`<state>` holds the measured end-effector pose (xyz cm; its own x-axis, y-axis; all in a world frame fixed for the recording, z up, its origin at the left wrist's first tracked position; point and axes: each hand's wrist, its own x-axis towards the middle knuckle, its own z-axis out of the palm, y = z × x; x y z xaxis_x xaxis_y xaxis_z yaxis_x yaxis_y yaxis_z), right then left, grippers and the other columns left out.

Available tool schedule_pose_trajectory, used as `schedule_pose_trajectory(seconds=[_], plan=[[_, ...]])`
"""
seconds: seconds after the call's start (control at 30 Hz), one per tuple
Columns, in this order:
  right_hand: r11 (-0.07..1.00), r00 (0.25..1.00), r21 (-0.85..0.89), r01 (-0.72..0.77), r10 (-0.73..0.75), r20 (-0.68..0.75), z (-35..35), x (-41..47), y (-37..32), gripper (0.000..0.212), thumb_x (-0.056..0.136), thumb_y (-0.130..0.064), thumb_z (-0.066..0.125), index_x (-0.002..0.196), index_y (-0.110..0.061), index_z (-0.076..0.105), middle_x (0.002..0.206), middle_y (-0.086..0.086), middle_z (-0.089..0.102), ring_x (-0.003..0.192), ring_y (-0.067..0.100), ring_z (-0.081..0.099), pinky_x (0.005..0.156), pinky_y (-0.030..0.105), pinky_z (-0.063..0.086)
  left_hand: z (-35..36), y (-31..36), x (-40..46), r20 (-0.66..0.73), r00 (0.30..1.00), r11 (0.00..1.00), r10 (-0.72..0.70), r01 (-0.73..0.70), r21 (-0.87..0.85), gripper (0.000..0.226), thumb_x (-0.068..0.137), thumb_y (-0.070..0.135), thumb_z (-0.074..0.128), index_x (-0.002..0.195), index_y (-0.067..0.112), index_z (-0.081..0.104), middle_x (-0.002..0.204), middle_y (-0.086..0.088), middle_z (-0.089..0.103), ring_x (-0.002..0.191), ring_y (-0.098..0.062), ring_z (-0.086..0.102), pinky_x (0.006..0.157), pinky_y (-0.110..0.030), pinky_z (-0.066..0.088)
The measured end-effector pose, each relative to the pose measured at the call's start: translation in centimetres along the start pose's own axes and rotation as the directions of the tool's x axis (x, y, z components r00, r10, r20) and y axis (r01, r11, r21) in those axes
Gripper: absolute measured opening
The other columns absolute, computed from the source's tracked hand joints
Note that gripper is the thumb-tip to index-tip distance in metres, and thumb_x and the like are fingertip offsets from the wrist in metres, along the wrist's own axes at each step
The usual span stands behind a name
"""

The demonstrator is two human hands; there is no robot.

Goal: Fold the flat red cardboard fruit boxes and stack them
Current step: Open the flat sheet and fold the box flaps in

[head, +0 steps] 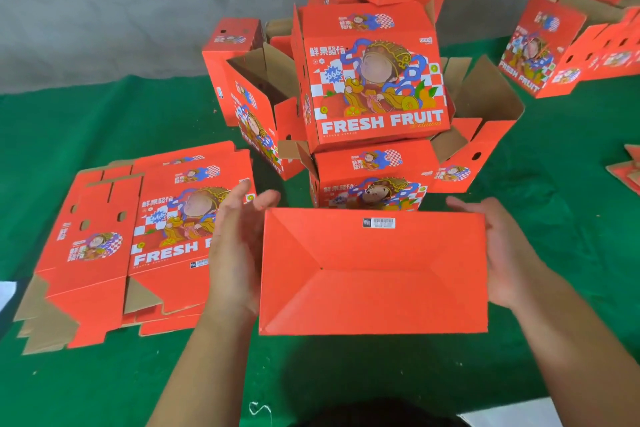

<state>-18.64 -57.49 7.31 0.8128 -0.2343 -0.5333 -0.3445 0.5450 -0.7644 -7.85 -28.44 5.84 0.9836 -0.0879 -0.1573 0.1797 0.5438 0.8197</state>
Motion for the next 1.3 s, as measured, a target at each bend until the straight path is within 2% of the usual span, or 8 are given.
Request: schedule_pose_trajectory(seconds=[0.2, 0.3, 0.47, 0.63, 0.83, 1.1, 1.2, 1.3], plan=[[0.896, 0.975, -0.401, 0.192, -0.128, 0.18, 0.9, 0.2, -0.9, 0.033, 0.105, -0.006, 0.046, 0.134, -0.021, 0.049, 0.093, 0.0, 0.08, 0.093, 0.018, 0.073, 0.083, 0.027, 0.054, -2.0, 1.0, -0.7, 0.12, 0.799, 0.733, -0.59, 0.467, 0.495, 0.042, 0.099, 0.022, 0.065, 0.137, 0.006, 0.064, 0.125, -0.029, 0.069, 0.106, -0.035, 0.073, 0.073, -0.038, 0.061], [0.851, 0.967, -0.464, 0.244, -0.179, 0.181, -0.3, 0.1, -0.4, 0.084, 0.083, 0.004, 0.049, 0.152, -0.042, 0.04, 0.146, -0.006, 0.06, 0.129, 0.027, 0.061, 0.101, 0.049, 0.054, -3.4, -0.7, -0.7, 0.26, 0.854, 0.863, -0.451, 0.343, 0.37, 0.074, 0.084, 0.01, 0.073, 0.148, 0.037, 0.048, 0.136, -0.008, 0.069, 0.114, -0.028, 0.071, 0.081, -0.037, 0.061], [0.9, 0.979, -0.388, 0.199, -0.201, 0.034, -2.5, 0.3, 1.8, 0.113, 0.066, -0.029, 0.095, 0.155, -0.049, 0.028, 0.131, -0.013, 0.068, 0.112, 0.011, 0.071, 0.088, 0.038, 0.058, -2.2, -2.4, -1.7, 0.357, 0.893, 0.846, -0.276, 0.049, 0.531, 0.087, 0.079, 0.014, 0.08, 0.149, 0.052, 0.043, 0.153, 0.003, 0.052, 0.135, -0.028, 0.057, 0.105, -0.054, 0.052], [0.82, 0.946, -0.497, 0.284, -0.324, 0.007, -3.1, -0.6, -0.6, 0.062, 0.069, -0.056, 0.088, 0.121, -0.067, 0.056, 0.118, -0.014, 0.074, 0.107, 0.017, 0.074, 0.096, 0.054, 0.054, 1.0, -2.5, -2.6, 0.41, 0.89, 0.847, -0.203, -0.051, 0.529, 0.084, 0.08, 0.016, 0.085, 0.144, 0.057, 0.048, 0.154, 0.001, 0.037, 0.129, -0.023, 0.062, 0.097, -0.044, 0.059], [0.709, 0.845, -0.554, 0.437, -0.534, -0.017, -4.7, -0.6, -7.4, 0.055, 0.093, -0.026, 0.074, 0.113, -0.072, 0.053, 0.111, -0.014, 0.075, 0.095, 0.016, 0.076, 0.096, 0.055, 0.056, 8.1, -0.3, -3.5, 0.574, 0.819, 0.741, -0.014, -0.377, 0.555, 0.078, 0.076, 0.041, 0.083, 0.143, 0.057, 0.047, 0.156, 0.015, 0.023, 0.15, 0.012, 0.005, 0.101, -0.002, 0.039], [0.436, 0.656, -0.716, 0.545, -0.754, 0.041, -7.6, 1.8, -14.4, 0.066, 0.091, -0.027, 0.075, 0.144, -0.052, 0.045, 0.135, -0.008, 0.058, 0.12, 0.009, 0.061, 0.108, 0.046, 0.048, 16.2, -3.2, -2.4, 0.364, 0.884, 0.853, 0.294, -0.414, 0.317, 0.072, 0.074, 0.041, 0.081, 0.141, 0.047, 0.054, 0.155, 0.014, 0.045, 0.143, -0.015, 0.048, 0.109, -0.046, 0.05], [0.35, 0.605, -0.731, 0.586, -0.789, 0.108, -7.8, 3.3, -15.9, 0.067, 0.089, -0.028, 0.077, 0.142, -0.055, 0.044, 0.134, -0.016, 0.051, 0.117, -0.009, 0.055, 0.099, 0.024, 0.046, 17.6, -4.6, -0.3, -0.055, 0.97, 0.961, 0.235, -0.224, 0.16, 0.075, 0.078, 0.049, 0.084, 0.143, 0.045, 0.048, 0.142, 0.005, 0.063, 0.126, -0.018, 0.065, 0.098, -0.05, 0.056], [0.176, 0.568, -0.791, 0.586, -0.786, 0.245, -7.9, 4.4, -16.9, 0.071, 0.087, -0.032, 0.076, 0.143, -0.056, 0.04, 0.123, -0.02, 0.043, 0.119, -0.011, 0.048, 0.089, 0.005, 0.036, 18.4, -5.2, 1.1, 0.112, 0.895, 0.9, -0.433, 0.436, -0.002, 0.066, 0.086, 0.067, 0.065, 0.137, 0.025, 0.066, 0.13, -0.012, 0.071, 0.112, -0.037, 0.072, 0.087, -0.061, 0.059]])
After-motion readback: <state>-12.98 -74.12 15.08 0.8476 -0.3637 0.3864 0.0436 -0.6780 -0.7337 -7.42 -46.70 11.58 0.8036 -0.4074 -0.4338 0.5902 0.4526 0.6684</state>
